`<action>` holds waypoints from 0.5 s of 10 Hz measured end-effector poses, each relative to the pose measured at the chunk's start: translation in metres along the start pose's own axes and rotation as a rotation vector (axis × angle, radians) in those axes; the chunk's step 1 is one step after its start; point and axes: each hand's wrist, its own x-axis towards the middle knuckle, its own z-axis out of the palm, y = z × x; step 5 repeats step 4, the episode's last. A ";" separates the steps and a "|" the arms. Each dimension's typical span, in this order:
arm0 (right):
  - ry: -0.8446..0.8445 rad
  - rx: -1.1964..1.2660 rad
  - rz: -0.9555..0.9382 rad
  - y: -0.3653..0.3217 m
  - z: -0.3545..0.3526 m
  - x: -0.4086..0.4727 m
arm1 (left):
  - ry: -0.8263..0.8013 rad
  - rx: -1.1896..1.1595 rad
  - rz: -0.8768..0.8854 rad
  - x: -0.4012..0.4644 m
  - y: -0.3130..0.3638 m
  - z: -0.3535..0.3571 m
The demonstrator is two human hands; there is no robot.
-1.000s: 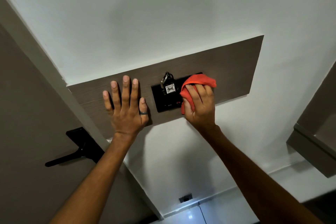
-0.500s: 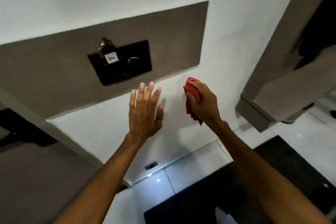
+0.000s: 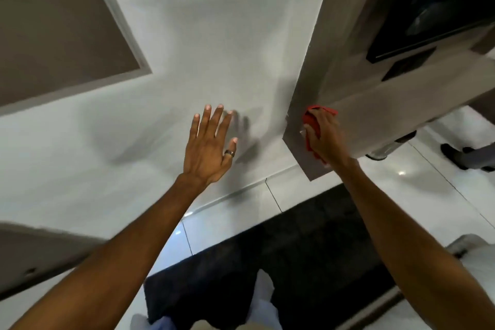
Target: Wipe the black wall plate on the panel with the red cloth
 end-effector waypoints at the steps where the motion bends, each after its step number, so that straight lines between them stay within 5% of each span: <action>1: -0.137 -0.175 0.070 0.052 0.009 0.026 | -0.064 -0.006 0.001 0.004 0.012 0.012; 2: -0.380 -0.394 0.110 0.085 0.030 0.021 | -0.155 0.027 -0.025 -0.002 0.012 0.022; 3: -0.420 -0.334 0.212 0.091 0.040 0.015 | -0.208 0.075 -0.005 -0.007 0.007 0.022; 5: -0.269 -0.306 0.230 0.069 0.044 0.012 | -0.151 0.081 -0.016 -0.001 0.009 0.008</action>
